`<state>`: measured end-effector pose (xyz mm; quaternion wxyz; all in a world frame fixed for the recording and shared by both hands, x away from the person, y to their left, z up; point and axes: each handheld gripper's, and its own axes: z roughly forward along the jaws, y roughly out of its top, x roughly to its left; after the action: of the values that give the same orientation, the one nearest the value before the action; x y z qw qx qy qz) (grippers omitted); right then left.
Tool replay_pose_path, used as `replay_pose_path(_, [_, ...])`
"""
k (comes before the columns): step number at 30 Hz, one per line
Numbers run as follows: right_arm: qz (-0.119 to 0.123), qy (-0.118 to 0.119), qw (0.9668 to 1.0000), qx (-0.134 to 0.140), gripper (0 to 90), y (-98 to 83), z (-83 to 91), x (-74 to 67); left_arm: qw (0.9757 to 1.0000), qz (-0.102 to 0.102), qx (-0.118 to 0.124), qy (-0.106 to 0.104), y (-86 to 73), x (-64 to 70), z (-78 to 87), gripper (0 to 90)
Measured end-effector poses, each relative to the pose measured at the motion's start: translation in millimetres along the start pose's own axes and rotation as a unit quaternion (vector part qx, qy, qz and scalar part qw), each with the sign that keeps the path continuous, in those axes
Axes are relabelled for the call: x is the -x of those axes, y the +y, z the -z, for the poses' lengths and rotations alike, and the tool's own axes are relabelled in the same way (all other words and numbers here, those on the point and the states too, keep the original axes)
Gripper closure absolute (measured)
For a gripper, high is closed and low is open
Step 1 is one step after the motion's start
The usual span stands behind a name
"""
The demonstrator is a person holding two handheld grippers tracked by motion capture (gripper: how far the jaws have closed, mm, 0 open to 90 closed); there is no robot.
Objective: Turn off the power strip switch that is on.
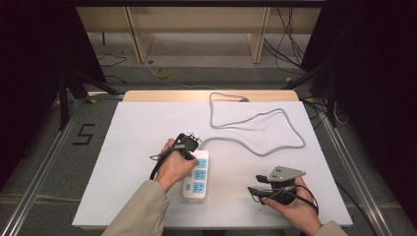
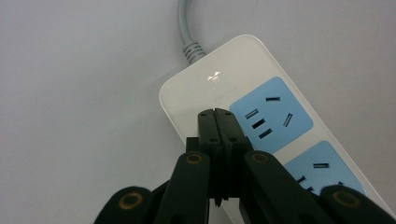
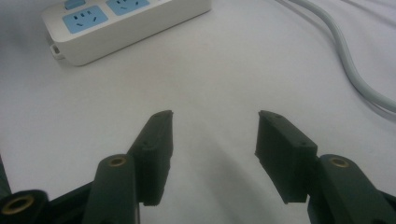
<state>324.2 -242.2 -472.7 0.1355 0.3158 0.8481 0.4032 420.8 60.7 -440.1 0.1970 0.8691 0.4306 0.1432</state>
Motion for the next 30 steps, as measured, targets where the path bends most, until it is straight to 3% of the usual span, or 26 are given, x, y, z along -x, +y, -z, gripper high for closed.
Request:
replay_pose_path(25, [0.001, 0.000, 1.0000, -0.001, 46.9, 0.2, -0.2, -0.9, 0.9998, -0.010, -0.006, 0.013, 1.1, 3.9, -0.4, 89.8])
replay_pose_path(27, [0.001, 0.000, 1.0000, -0.001, 46.9, 0.2, -0.2, -0.9, 0.9999, -0.005, -0.012, -0.007, 1.2, 5.3, 0.0, 89.8])
replay_pose_path(30, [0.001, 0.000, 1.0000, -0.001, 46.9, 0.3, -0.2, -1.0, 0.9999, -0.007, -0.009, -0.007, -0.1, 7.2, 0.5, 89.9])
